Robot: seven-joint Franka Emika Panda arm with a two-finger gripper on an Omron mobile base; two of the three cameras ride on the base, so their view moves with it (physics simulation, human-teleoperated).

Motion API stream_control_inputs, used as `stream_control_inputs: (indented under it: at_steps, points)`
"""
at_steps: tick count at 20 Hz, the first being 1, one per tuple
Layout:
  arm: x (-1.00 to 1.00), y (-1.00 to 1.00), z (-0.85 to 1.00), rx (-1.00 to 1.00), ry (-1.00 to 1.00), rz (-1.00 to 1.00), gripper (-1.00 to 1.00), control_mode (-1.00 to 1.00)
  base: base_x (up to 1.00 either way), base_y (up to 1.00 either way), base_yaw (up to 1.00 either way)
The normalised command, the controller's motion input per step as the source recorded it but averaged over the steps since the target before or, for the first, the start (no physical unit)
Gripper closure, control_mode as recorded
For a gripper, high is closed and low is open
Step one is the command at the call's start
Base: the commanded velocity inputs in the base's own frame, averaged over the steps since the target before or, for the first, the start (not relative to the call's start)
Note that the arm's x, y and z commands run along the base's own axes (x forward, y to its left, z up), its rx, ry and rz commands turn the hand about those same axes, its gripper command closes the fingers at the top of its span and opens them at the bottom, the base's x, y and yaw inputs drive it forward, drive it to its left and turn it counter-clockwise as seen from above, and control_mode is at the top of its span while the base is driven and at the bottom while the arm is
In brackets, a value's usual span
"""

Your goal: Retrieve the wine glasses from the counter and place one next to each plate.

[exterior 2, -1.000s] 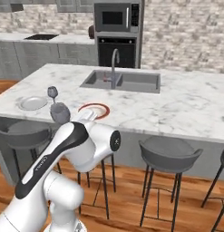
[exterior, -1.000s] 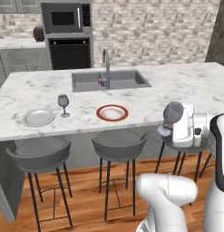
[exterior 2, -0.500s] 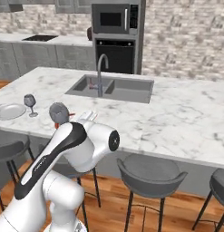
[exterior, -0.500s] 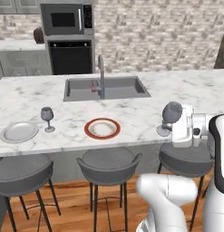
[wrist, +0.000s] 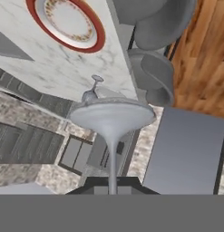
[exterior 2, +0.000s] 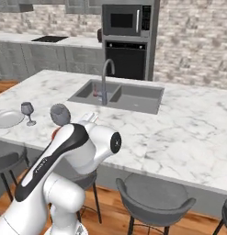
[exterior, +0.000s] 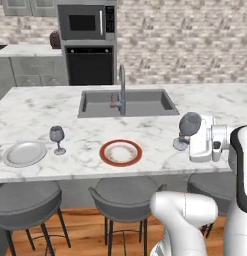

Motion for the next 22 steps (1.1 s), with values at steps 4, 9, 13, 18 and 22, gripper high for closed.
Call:
stream_control_inputs:
  at_steps: [4,9,13,18,22]
  points:
    - [0.0,0.0,0.0,0.0,0.0,0.0,1.0,1.0,0.63,-0.23,0.34]
    - [0.0,0.0,0.0,0.0,0.0,0.0,1.0,1.0,0.44,-0.35,0.35]
    - [0.0,0.0,0.0,0.0,0.0,0.0,1.0,1.0,0.62,-0.28,0.19]
    - [0.14,-0.06,-0.03,0.0,0.0,0.03,1.0,-1.0,0.56,-0.23,0.14]
    - [0.77,-0.31,-0.15,0.0,0.01,0.14,1.0,-1.0,0.0,0.0,0.0]
